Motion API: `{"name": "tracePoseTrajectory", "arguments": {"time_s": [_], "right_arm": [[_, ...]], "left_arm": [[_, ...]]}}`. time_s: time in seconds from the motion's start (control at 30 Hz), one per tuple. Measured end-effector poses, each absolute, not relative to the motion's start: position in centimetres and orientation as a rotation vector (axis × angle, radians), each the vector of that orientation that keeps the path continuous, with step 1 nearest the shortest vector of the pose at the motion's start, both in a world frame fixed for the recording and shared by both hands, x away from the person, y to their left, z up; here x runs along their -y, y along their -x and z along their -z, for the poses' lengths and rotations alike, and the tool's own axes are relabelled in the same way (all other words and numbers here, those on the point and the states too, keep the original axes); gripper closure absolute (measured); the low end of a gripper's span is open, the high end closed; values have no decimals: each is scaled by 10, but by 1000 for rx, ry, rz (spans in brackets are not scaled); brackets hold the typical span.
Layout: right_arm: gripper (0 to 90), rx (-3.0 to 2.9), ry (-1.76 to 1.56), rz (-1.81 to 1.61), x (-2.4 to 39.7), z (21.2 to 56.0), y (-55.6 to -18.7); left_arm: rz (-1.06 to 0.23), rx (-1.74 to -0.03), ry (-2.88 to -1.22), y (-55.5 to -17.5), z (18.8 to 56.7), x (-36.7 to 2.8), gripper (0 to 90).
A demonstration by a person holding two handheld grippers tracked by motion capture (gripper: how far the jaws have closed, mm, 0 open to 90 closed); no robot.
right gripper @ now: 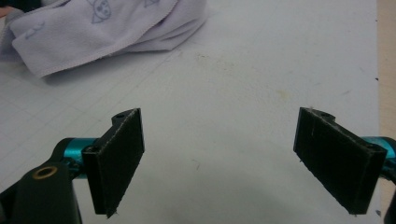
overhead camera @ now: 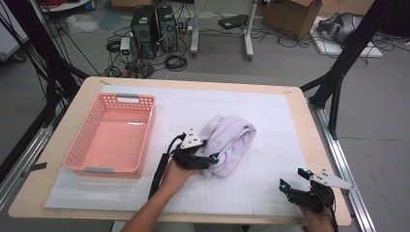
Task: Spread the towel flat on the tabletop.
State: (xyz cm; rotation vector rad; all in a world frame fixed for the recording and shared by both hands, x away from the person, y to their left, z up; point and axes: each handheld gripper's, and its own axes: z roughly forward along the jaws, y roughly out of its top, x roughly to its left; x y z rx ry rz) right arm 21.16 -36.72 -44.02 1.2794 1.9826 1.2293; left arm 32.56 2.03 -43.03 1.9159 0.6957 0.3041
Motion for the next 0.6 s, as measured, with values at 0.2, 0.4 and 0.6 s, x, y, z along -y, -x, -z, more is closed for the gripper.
{"name": "tracePoseTrajectory", "arguments": {"time_s": [0.2,0.4,0.6], "right_arm": [[150,-2025,-1249,-1207,360,442,-211],[150,-2063,-1232,-1223,339,442,-222],[152,-2168,-1192,-1214,311,441,-236]], "left_arm": [[-301,-697,-1890,-330,431,-26,772],[-313,-696,-1794,-333,406,-40,781],[-363,-680,-1787,-346,388,-40,787]]}}
